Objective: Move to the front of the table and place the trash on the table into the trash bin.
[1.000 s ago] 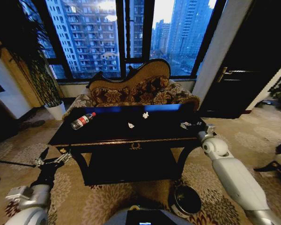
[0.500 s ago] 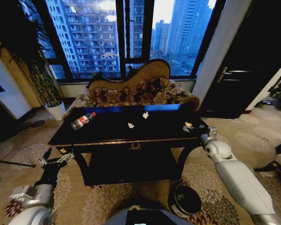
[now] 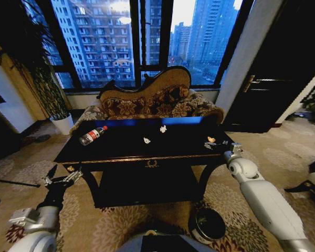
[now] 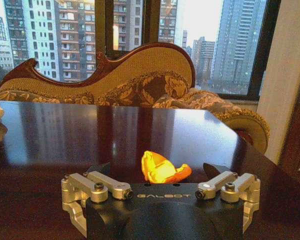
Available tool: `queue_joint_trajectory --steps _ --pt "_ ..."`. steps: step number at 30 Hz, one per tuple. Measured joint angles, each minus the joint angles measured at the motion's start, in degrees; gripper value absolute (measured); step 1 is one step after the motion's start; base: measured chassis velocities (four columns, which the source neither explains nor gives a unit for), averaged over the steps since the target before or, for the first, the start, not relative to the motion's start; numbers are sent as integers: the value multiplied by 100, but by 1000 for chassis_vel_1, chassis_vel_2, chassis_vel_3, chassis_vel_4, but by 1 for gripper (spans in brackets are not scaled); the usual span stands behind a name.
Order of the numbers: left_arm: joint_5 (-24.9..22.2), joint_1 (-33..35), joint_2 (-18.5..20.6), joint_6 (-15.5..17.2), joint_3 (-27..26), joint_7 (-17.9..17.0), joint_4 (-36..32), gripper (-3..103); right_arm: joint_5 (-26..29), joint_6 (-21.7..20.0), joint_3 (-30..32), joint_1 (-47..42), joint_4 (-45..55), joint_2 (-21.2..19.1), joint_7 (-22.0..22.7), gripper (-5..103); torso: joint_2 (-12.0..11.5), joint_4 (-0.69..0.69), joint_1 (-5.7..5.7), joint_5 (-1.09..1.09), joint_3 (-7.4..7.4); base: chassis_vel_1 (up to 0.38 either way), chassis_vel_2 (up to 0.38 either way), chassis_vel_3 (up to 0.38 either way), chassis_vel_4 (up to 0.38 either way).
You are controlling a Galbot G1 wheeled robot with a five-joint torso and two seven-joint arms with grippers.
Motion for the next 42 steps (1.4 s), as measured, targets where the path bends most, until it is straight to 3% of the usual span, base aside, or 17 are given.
queue_joint_trajectory --steps 15,20,30,42 --pt "14 1 -34 -12 -5 -22 36 100 191 -137 53 -37 2 49 0 103 0 1 0 0 0 0 0 0 0" --pt "10 4 -46 -12 -6 -22 44 100 191 -138 67 -74 8 78 1 92 0 1 0 0 0 0 0 0 0" --pt "5 2 -72 -16 13 -24 39 100 159 -113 139 -156 49 101 0 51 0 1 0 0 0 0 0 0 0" --pt "10 13 -101 -20 64 -5 22 100 159 -87 208 -226 122 142 0 44 0 1 0 0 0 0 0 0 0"
